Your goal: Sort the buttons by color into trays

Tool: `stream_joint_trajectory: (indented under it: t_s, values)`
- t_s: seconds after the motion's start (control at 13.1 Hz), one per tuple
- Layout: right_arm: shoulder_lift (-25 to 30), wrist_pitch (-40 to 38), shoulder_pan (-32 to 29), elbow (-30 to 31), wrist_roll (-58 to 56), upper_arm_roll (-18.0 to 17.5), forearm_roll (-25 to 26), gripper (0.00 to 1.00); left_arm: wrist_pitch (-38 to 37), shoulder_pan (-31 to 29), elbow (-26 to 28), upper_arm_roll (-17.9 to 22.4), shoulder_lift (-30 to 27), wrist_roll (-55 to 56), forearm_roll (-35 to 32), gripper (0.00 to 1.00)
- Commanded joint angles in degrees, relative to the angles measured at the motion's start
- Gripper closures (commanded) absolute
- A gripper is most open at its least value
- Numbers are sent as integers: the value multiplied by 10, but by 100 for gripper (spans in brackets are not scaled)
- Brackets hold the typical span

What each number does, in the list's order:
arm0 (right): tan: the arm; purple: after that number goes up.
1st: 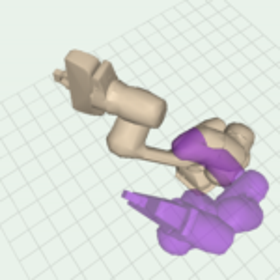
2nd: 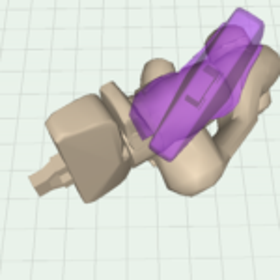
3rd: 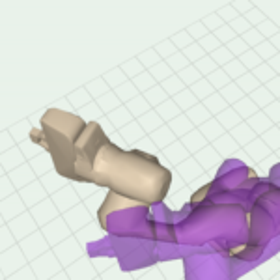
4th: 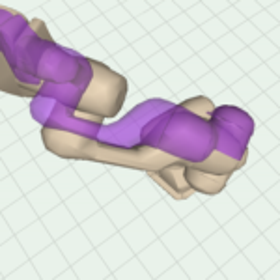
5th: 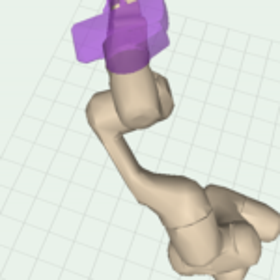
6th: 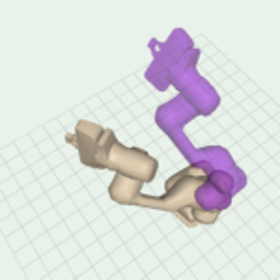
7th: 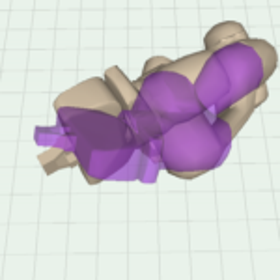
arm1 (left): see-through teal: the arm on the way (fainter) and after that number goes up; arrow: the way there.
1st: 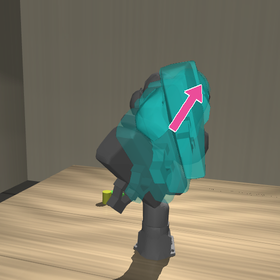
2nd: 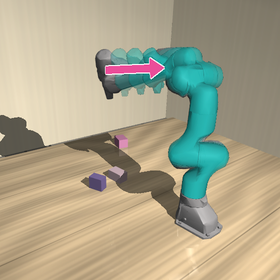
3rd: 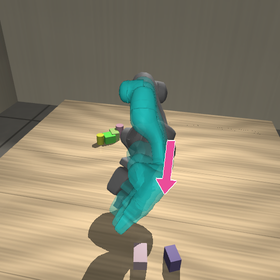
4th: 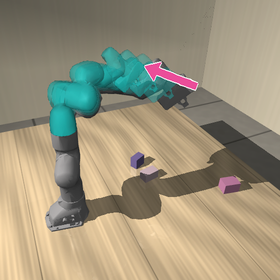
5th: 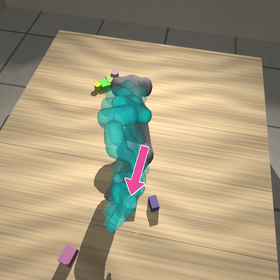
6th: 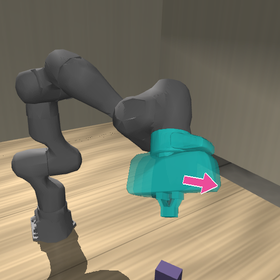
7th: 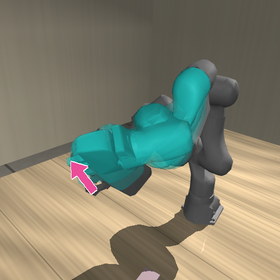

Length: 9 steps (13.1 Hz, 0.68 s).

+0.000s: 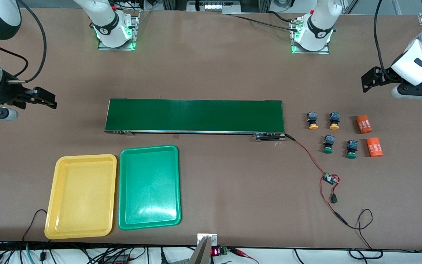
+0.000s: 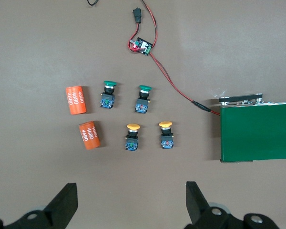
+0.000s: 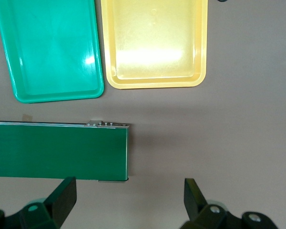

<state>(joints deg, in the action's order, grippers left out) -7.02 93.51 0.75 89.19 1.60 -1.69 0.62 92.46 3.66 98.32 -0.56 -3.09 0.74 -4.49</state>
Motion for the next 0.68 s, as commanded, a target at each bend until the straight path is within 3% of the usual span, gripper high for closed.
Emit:
stream_joint_trajectory:
  t_s: [0.0,0.61]
  values:
    - [-4,-3,0,-9,7,-1,5,0,-15,6,-21,6,11,-10,12,0]
    - [-13,-3,0,-19,-2,-1,3,0,-15,8,-55,6,44,-6,12,0]
